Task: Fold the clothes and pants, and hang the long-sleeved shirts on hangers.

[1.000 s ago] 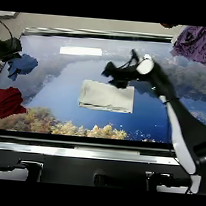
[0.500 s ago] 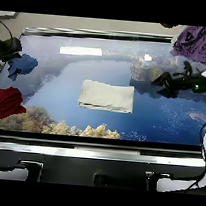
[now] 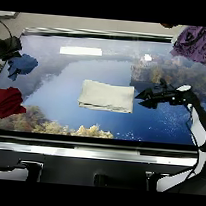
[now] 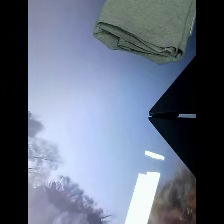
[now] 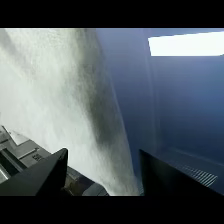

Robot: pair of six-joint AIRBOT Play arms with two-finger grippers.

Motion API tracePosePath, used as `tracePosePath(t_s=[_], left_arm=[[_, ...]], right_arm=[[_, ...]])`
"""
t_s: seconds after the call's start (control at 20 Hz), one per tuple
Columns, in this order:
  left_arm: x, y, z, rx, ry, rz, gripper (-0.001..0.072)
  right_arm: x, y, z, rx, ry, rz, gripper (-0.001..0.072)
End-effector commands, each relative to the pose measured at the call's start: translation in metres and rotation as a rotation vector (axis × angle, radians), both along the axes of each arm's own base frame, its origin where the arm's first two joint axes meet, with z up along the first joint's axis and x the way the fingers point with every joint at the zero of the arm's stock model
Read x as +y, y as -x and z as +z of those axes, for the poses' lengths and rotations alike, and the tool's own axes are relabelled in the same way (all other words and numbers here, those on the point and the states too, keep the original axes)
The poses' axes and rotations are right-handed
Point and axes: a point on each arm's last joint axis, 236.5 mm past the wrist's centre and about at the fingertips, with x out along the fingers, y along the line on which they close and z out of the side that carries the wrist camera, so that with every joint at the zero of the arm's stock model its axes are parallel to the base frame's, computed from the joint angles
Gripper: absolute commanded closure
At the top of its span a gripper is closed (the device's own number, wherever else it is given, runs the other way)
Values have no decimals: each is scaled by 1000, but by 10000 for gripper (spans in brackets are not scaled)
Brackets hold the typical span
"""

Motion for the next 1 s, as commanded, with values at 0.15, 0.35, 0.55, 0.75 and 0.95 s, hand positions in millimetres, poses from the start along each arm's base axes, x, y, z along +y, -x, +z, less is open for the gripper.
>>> tracePosePath(t_s=[0.15,0.35,0.55,0.75,0.95], left_arm=[[1,0,0,0,0,1,689],[1,0,-1,1,0,1,689],[0,0,-1,2,0,1,689],[1,0,-1,2,0,1,689],[1,-2,-6,13,1,1,689]], right_arm=[[35,-5,-24,-23,17,35,450],[35,-17,-4,-78,21,9,682],[11,-66,42,-179,137,-67,682],[-34,-116,107,-292,227,-219,682],[-96,-143,169,-387,251,-379,682]])
